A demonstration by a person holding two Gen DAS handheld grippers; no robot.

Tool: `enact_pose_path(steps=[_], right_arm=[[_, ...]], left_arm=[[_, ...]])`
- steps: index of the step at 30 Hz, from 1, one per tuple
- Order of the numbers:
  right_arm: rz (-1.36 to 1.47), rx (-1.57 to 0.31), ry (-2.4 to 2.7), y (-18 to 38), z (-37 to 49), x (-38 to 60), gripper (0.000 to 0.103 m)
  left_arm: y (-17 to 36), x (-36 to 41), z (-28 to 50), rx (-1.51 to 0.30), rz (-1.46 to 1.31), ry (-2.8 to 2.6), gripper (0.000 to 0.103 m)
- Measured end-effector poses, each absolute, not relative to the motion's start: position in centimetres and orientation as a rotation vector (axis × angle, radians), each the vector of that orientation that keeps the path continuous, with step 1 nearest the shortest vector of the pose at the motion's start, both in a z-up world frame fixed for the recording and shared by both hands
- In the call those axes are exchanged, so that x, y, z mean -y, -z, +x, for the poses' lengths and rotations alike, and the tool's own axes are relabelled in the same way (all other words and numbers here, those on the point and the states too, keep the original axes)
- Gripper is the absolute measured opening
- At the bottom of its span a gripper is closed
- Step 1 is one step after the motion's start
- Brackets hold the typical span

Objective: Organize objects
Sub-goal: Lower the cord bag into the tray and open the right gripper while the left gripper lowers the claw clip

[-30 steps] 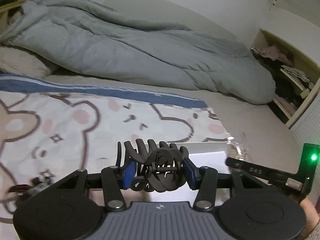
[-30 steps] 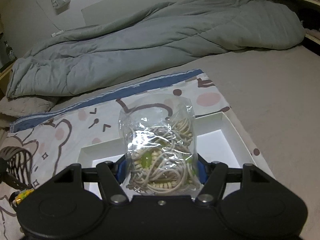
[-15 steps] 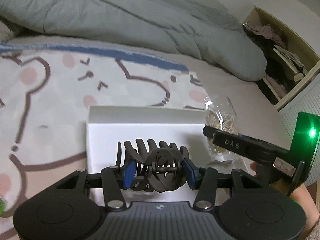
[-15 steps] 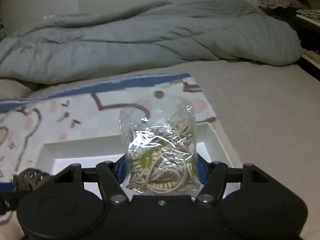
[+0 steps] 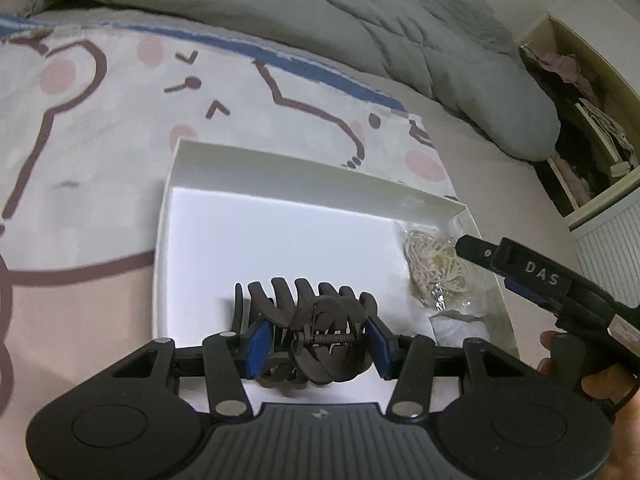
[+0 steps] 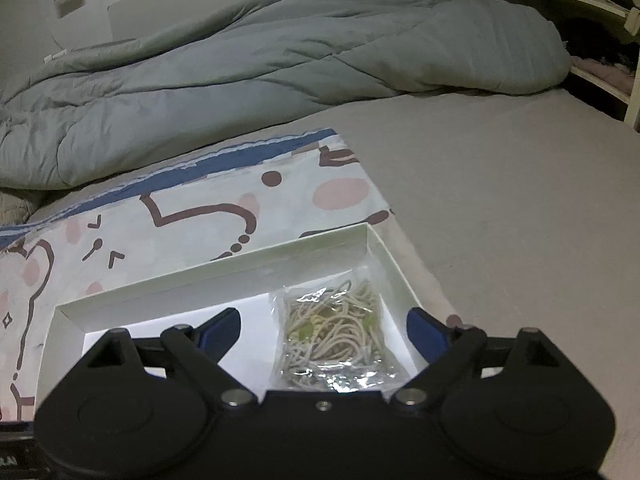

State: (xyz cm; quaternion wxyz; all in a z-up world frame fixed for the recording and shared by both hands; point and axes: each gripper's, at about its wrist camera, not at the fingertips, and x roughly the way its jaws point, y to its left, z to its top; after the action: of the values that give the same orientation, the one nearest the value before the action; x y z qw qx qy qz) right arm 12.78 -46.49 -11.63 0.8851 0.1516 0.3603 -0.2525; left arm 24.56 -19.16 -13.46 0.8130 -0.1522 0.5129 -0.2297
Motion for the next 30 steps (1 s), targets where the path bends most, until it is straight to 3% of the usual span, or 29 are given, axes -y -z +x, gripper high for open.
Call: enact_pose_path(steps=[6, 10, 22, 30], right_arm=[[0.338, -0.737, 0.509, 10.9, 11.9, 46.5, 0.09], [0.343, -0.741, 0.47, 10.5, 11.4, 46.2, 0.09], [0.325, -0.766, 0.417, 9.6, 10.2, 45.2, 0.09], [0.3, -0.758, 0.414, 8.3, 8.7, 44.4, 0.097]], left_arm=[[13.7, 19.8, 24.1, -1.105, -0.355, 0.482, 0.051], [13.6, 19.8, 24.1, -1.126, -0.378, 0.461, 0.061], [10.8, 19.4, 22.6, -1.078, -0.277, 0.449, 0.061], [8.9, 18.5, 21.3, -1.048, -0.219, 0.436, 0.061]])
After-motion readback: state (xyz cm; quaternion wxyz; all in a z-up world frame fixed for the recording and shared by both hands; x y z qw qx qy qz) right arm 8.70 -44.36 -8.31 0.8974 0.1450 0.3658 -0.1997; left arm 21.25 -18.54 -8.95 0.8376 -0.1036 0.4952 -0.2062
